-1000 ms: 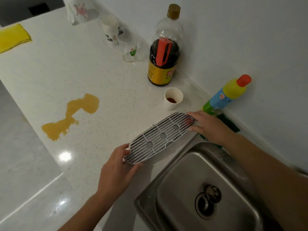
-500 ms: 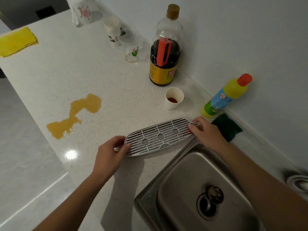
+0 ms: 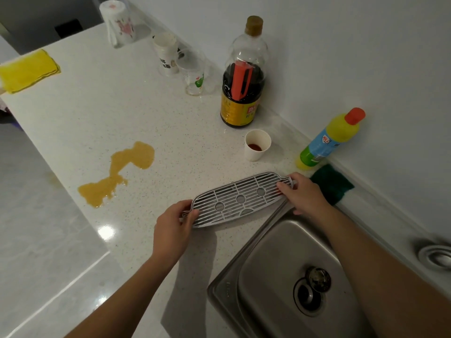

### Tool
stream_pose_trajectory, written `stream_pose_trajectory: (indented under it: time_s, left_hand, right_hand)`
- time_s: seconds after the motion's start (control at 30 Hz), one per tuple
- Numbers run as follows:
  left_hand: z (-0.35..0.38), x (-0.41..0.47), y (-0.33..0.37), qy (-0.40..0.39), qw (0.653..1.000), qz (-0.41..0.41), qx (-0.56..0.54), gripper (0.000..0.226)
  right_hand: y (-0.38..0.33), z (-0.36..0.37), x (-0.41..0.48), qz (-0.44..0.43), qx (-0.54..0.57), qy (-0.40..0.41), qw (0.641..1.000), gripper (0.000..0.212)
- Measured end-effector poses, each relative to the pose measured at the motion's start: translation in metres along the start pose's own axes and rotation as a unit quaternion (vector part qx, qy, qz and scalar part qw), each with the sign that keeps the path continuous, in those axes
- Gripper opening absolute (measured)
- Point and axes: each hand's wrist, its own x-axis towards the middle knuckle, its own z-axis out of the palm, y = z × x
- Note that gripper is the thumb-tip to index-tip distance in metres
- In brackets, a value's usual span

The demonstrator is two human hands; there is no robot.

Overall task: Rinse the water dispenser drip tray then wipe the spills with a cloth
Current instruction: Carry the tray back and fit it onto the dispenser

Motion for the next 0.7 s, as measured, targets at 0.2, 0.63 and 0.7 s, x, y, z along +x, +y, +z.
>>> stream_pose_trajectory:
  time_s: [0.2, 0.63, 0.7]
  left_hand:
    - [-0.013, 0.0, -0.006, -0.001, 0.998, -0.011, -0.054, 0.023]
    - [-0.119, -0.09, -0.031, 0.028, 0.929, -0.126, -0.347, 0.019]
    - [-0.138, -0.113, -0.04, 0.051, 0.904, -0.145, -0.399, 0.02]
  right_hand:
    - [0.001, 0.011, -0.036, 0.015, 0.048, -0.011, 0.999, 0.023]
    - [0.028, 0.075, -0.2, 0.001, 0.259, 0.022, 0.966, 0.025]
    - [0.019, 0.093, -0.221, -0.015, 0.282, 0.016, 0.959, 0.028]
